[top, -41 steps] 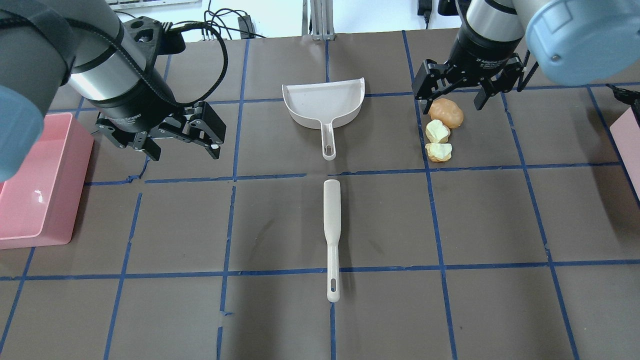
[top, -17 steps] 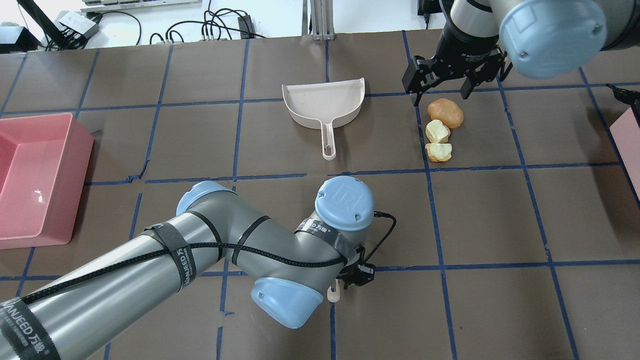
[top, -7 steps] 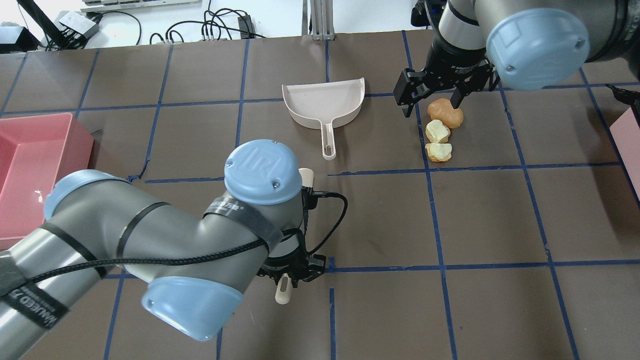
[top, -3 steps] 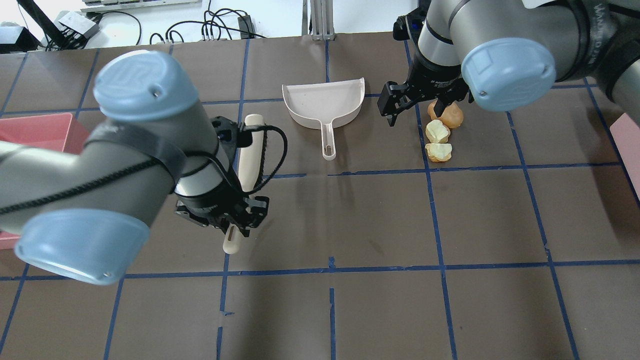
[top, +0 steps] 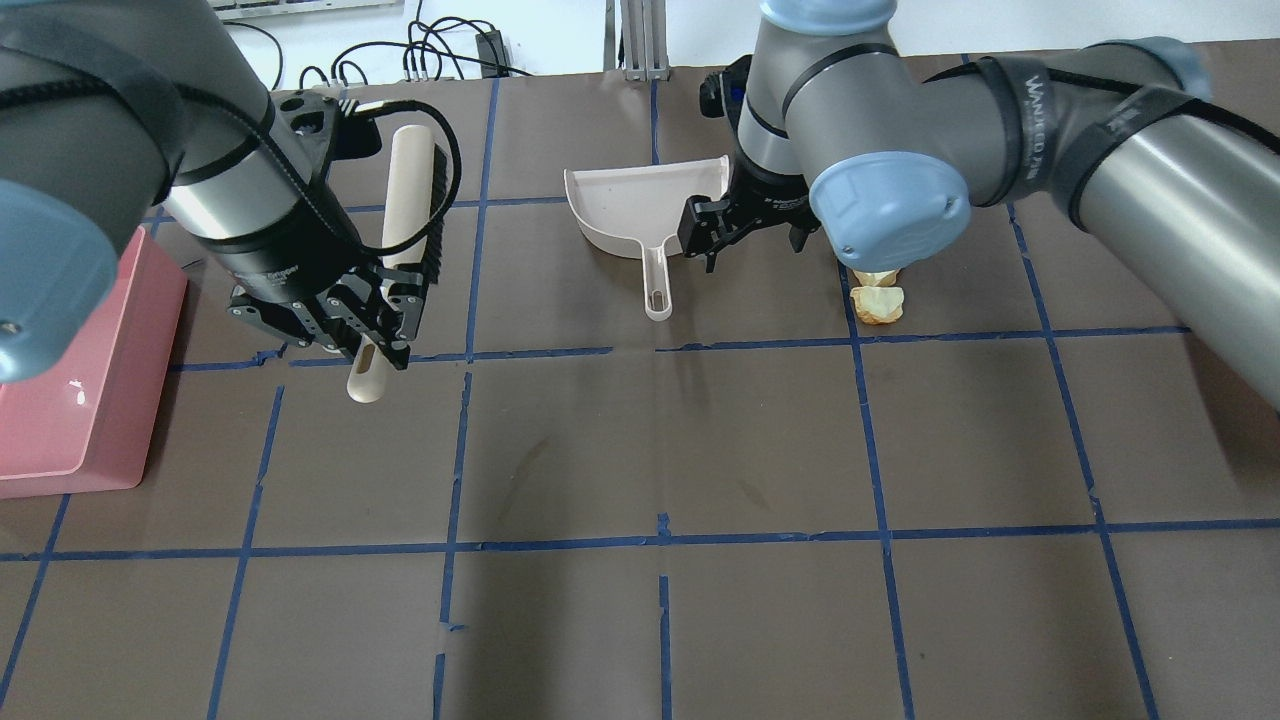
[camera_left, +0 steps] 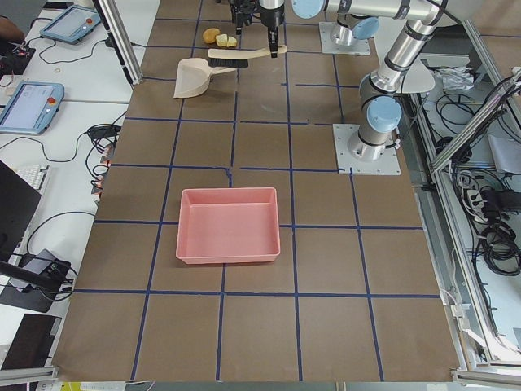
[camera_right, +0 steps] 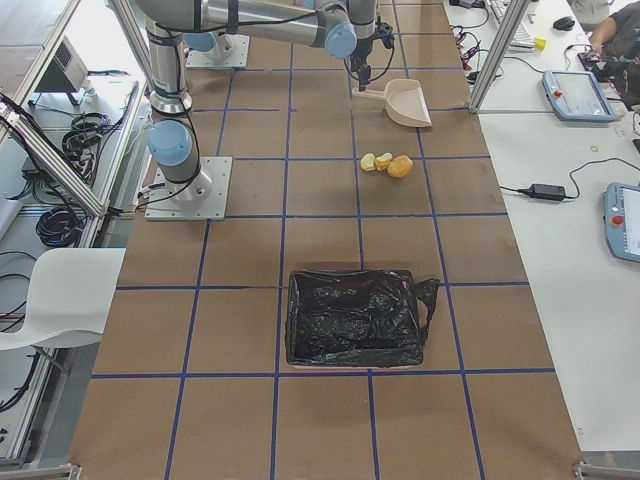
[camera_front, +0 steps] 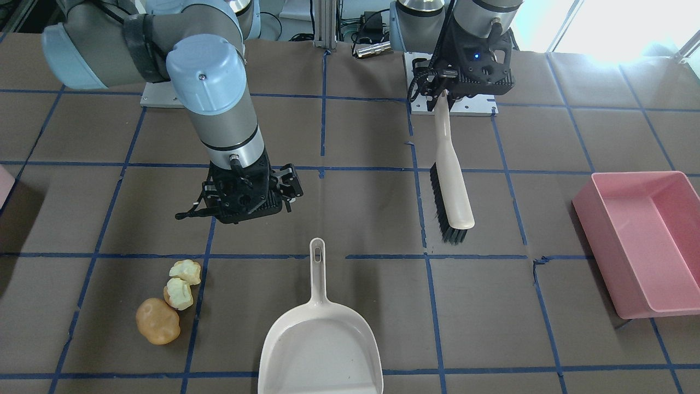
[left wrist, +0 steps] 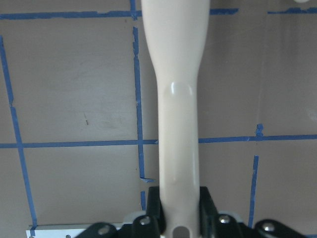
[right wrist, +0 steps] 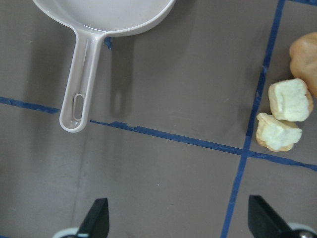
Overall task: Sweep and dump trash in nearest bin
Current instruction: 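Lift the brush with the left gripper while the right gripper reaches for the dustpan handle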
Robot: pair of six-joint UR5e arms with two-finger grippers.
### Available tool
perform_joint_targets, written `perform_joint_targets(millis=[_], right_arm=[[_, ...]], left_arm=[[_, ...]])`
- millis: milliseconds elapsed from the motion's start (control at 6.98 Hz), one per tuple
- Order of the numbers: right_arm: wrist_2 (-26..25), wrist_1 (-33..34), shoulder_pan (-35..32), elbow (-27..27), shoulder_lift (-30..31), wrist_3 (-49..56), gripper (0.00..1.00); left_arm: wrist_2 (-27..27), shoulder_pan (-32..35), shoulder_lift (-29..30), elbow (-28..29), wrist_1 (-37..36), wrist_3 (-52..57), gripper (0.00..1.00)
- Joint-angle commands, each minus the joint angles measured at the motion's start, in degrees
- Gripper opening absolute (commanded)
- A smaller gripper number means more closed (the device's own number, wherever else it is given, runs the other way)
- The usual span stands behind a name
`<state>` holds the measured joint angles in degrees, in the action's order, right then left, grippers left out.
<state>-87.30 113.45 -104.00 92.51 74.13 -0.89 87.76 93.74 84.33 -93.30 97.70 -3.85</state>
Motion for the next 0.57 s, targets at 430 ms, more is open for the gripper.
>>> perform_joint_targets(millis=[430], right_arm=[[-3.94,14.25,-8.15,-0.84,-13.21,-14.66,1.0]], left_arm=[[0.31,3.56,9.54,15.17,4.17,0.6,0.0]])
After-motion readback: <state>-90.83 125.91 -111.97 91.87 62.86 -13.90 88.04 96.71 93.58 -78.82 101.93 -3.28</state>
